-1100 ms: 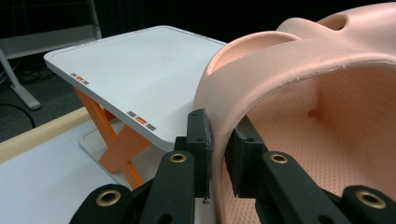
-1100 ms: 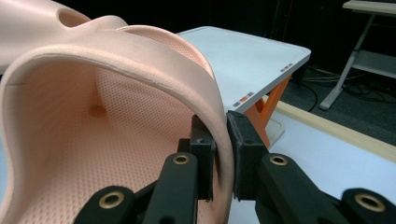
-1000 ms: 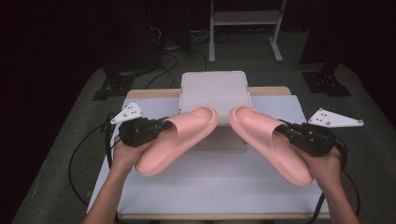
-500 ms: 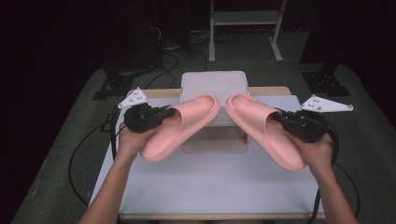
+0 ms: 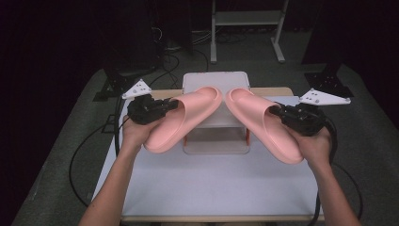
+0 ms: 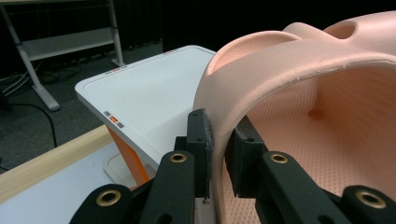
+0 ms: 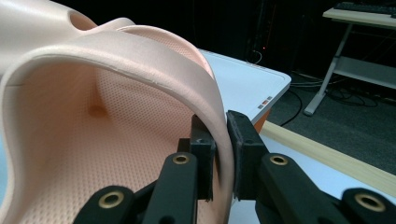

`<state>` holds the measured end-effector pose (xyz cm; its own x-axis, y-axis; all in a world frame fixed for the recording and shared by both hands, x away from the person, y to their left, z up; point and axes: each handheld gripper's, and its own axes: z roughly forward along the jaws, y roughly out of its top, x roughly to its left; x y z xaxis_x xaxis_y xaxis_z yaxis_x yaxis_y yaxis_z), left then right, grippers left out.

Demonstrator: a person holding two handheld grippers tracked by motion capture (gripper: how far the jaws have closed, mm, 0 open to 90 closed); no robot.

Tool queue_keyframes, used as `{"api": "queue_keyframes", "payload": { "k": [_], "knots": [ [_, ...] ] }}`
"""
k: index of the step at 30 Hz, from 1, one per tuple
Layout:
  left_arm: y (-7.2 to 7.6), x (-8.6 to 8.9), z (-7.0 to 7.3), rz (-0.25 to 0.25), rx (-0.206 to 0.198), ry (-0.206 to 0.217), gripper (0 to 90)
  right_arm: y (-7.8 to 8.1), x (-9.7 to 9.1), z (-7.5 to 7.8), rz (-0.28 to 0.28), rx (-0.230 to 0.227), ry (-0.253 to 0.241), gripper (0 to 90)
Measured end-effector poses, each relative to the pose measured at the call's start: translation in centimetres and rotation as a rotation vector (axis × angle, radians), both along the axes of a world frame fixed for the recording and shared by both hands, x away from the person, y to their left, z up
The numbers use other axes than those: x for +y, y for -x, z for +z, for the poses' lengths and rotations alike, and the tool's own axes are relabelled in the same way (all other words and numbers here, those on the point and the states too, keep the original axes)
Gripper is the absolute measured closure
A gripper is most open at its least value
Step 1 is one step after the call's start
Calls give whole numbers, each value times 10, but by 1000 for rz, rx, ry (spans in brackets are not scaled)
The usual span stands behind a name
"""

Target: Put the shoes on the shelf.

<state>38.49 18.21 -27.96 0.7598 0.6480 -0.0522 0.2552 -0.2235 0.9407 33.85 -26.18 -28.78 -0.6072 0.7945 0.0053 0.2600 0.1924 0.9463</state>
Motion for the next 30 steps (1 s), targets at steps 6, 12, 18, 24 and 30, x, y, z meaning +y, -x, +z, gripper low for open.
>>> {"api": "queue_keyframes", "payload": {
  "k": [6,12,18,24,30],
  "knots": [
    [-6,-2,2,7,3,5,804,-6,4,1,-13,-1,6,809],
    [-13,-4,4,22,4,5,804,-13,7,2,-32,1,4,809],
    [-19,-7,6,41,1,-1,802,-21,10,3,-50,-1,4,806],
    [-26,-10,6,51,3,-13,797,-27,10,2,-66,8,1,801],
    [-32,-15,7,62,5,-14,793,-33,11,4,-85,10,5,800]
  ]
}}
